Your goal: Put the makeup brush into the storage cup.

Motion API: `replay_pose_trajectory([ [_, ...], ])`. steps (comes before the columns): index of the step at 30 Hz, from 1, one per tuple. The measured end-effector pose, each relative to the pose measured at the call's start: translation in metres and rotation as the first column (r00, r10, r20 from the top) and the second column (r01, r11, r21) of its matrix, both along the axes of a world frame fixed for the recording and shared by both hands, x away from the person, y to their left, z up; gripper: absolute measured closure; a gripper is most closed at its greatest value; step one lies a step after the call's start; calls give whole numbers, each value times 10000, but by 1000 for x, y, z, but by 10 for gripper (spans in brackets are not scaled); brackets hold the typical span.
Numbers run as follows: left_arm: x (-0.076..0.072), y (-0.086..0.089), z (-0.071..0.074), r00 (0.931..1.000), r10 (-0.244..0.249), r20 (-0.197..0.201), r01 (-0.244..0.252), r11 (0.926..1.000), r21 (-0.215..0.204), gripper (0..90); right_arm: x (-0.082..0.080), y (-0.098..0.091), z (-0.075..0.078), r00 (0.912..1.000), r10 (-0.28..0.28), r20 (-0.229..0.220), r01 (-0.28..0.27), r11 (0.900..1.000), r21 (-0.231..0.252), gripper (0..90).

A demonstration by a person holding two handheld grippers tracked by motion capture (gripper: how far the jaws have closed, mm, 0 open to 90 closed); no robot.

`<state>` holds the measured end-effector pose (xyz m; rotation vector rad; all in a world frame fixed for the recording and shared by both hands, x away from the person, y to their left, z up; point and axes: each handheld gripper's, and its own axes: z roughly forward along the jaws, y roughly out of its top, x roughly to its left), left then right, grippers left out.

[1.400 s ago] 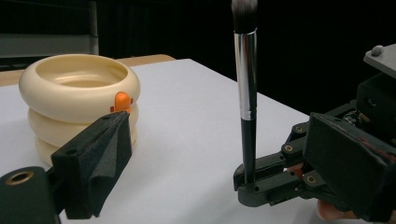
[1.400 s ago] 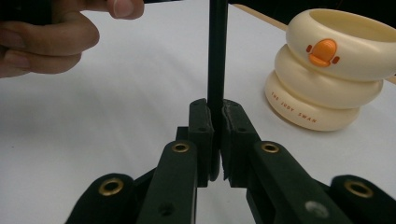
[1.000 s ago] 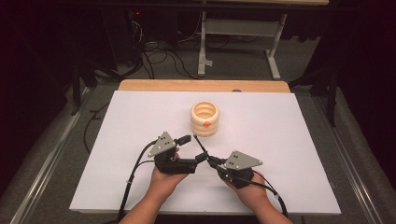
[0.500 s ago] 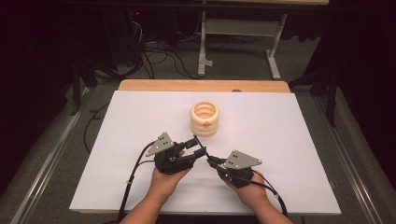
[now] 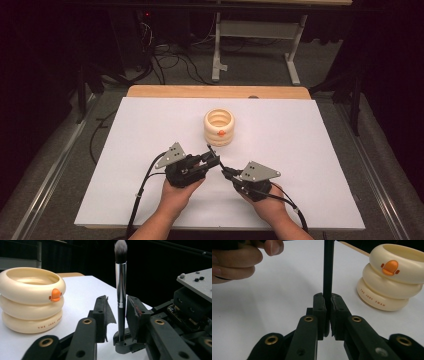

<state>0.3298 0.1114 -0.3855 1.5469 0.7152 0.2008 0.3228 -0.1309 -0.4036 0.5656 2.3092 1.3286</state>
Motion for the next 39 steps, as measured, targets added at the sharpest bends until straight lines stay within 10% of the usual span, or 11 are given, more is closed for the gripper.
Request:
replay_pose_trajectory([
  [39, 1, -3, -3, 9986, -513, 108, 517, 9978, -411, 836, -3, -2, -1, 9996, -175, -239, 175, 9998, 16, 854],
])
